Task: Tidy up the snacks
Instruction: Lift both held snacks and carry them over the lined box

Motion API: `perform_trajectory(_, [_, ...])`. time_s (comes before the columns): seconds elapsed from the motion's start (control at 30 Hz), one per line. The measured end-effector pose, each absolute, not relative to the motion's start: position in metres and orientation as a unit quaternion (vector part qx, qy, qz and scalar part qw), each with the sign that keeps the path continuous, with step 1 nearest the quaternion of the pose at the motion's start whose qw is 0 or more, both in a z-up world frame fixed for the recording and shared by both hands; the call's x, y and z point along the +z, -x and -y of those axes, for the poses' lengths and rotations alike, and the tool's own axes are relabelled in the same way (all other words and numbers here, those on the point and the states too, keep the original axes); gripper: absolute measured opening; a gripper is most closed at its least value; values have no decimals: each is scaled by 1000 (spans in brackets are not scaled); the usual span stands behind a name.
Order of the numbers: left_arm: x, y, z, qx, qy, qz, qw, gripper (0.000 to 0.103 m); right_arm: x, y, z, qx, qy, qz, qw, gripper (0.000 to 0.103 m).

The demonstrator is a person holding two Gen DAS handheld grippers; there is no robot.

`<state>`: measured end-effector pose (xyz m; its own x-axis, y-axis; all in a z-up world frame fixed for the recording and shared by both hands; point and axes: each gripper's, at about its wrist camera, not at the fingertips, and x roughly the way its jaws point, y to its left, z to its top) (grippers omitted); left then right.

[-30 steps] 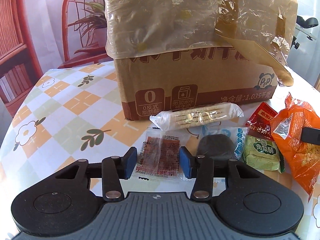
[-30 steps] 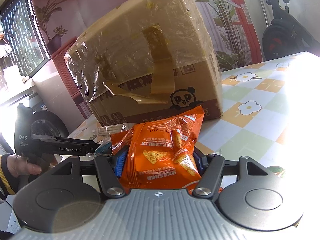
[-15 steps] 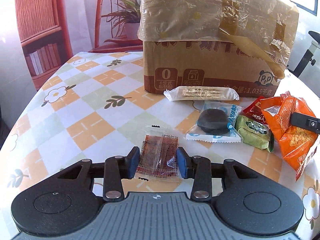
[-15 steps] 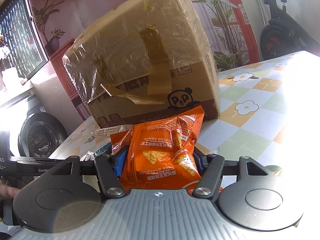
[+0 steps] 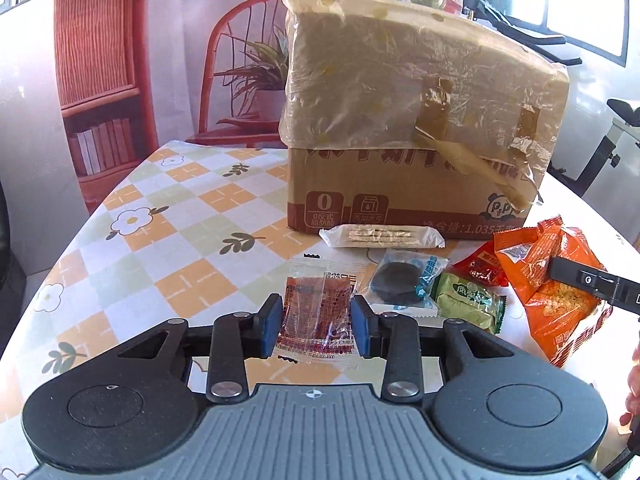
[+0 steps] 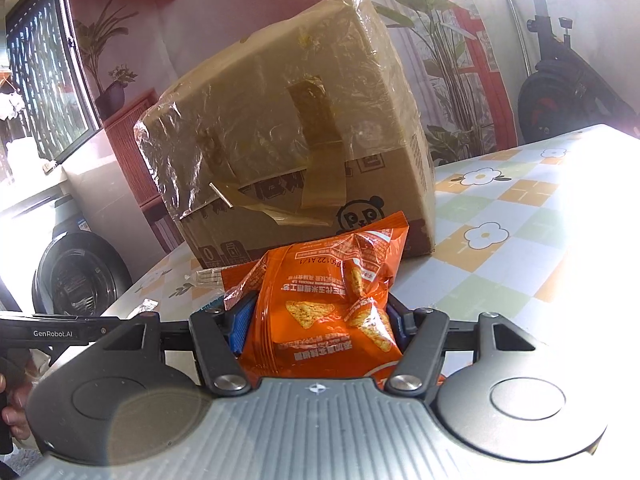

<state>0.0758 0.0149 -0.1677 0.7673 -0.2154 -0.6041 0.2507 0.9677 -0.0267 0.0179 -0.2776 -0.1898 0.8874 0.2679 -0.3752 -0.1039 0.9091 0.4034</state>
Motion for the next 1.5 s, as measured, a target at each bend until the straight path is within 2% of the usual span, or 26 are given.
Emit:
perform_trajectory(0.4, [-104, -73, -13, -139, 10, -228, 964, 39, -126, 3, 298, 59, -179, -106, 976, 64])
perform_trajectory(0.83, [-55, -102, -7, -166, 40, -175, 969, 39, -45, -42, 299, 56, -150, -27, 987, 64])
perform_trajectory(1.2, [-9, -151, 6, -168, 54, -133, 975, 39, -12, -126, 294, 67, -146, -47, 986, 64])
perform_trajectory(1.5, [-3, -206, 23, -171, 63, -152, 971, 39, -12, -194, 275, 71, -120, -108, 984, 64])
